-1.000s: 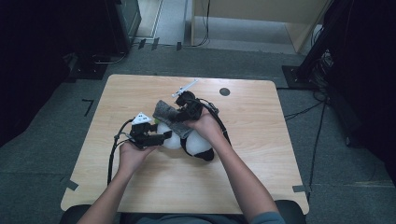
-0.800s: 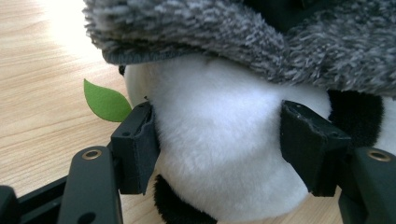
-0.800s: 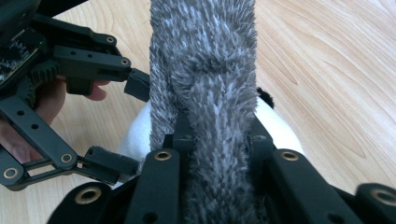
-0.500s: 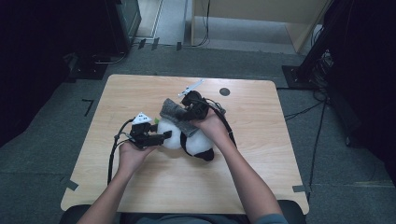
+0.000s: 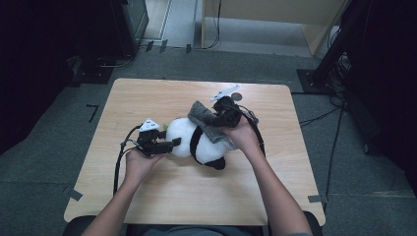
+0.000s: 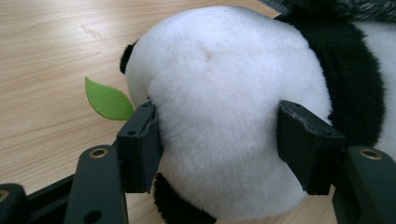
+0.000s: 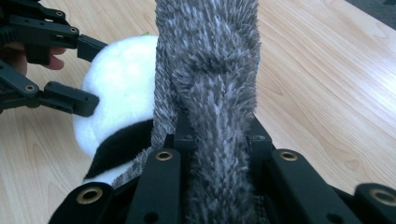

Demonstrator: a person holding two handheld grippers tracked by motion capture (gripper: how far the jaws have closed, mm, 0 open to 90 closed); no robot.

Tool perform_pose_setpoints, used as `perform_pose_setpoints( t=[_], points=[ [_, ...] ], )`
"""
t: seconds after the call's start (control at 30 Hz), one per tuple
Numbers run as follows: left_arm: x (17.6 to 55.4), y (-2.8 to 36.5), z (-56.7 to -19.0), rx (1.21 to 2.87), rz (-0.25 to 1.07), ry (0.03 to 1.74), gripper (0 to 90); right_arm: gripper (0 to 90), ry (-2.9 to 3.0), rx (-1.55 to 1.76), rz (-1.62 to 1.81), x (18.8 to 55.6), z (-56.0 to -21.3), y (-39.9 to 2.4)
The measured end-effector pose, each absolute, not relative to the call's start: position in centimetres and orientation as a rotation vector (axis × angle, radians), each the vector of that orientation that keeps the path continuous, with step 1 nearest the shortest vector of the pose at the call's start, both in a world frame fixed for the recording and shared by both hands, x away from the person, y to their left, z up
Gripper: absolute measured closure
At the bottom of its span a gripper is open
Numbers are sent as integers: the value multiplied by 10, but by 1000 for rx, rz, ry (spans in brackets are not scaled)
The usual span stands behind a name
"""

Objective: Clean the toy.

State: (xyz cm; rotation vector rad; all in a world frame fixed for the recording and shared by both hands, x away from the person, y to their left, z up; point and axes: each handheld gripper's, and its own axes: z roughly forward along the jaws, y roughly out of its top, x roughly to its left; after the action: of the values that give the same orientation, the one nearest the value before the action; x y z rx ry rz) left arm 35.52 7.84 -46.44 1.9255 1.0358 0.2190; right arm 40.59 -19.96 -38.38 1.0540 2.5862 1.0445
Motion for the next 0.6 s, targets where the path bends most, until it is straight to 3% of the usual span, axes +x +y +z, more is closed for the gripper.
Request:
perform_pose_setpoints(
  t=[0.6],
  points=[
    [355,79,-466,1918,220,1035,351,741,2516,1159,1025,399,-381,-250]
  ],
)
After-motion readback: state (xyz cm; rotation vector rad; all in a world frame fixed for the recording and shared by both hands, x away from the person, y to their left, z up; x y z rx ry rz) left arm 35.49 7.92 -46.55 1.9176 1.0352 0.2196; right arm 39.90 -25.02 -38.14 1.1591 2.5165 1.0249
